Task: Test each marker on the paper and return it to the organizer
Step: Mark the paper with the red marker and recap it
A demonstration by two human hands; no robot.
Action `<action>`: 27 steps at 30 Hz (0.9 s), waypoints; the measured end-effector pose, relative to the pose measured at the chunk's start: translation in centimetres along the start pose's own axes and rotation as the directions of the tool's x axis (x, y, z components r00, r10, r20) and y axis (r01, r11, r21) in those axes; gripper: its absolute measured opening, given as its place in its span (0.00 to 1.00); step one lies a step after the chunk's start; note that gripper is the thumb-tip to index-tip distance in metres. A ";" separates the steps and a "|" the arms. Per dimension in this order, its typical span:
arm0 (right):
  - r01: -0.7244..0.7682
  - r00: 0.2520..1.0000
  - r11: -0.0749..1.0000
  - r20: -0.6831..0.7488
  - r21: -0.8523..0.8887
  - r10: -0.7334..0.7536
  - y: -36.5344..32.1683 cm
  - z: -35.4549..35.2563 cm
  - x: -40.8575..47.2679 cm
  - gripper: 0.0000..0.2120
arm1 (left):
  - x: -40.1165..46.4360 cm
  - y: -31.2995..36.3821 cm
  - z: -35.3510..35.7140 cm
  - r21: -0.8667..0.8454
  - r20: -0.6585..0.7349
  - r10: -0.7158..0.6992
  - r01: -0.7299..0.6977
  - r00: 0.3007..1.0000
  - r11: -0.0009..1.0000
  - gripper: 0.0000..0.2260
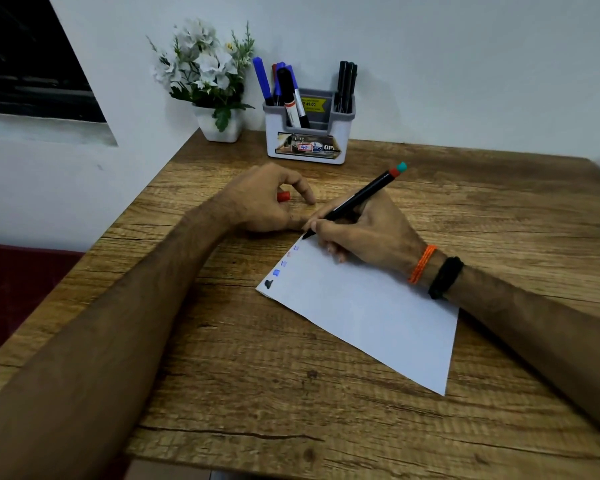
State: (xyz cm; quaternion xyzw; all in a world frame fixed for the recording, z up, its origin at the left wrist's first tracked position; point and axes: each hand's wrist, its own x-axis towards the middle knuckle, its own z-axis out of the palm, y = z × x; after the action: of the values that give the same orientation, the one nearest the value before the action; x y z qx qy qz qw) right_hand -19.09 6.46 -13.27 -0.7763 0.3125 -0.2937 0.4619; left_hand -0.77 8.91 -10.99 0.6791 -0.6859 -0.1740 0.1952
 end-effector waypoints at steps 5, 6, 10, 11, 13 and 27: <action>0.005 1.000 1.000 0.012 -0.003 -0.005 0.0 0.0 -0.1 0.04 | 0.2 -0.2 0.1 0.007 -0.004 0.006 -0.006 1.000 1.000 0.15; 0.003 1.000 1.000 0.009 -0.006 -0.003 -0.1 0.0 -0.1 0.04 | 0.2 -0.2 0.1 0.008 -0.003 0.007 -0.007 1.000 1.000 0.15; -0.009 1.000 1.000 -0.021 -0.001 0.009 0.0 0.0 0.0 0.04 | 0.2 -0.3 0.1 0.003 -0.004 0.011 -0.011 1.000 1.000 0.15; -0.007 1.000 1.000 -0.012 -0.005 0.007 0.0 0.0 0.0 0.04 | 0.3 -0.3 0.1 0.005 -0.002 0.011 -0.011 1.000 1.000 0.15; -0.001 1.000 1.000 0.000 -0.009 0.001 0.0 0.0 0.0 0.04 | 0.4 -0.4 0.2 0.012 -0.003 0.009 -0.009 1.000 1.000 0.15; 0.032 0.999 0.999 -0.013 -0.015 -0.032 -0.1 -0.1 -0.1 0.05 | 0.2 -0.3 0.1 -0.005 0.000 -0.003 0.003 1.000 1.000 0.14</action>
State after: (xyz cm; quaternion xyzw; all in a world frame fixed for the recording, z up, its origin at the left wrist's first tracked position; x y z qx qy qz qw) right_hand -19.28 6.52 -13.18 -0.7826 0.3052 -0.3039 0.4495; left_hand -0.55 8.66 -11.24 0.6795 -0.6845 -0.1762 0.1968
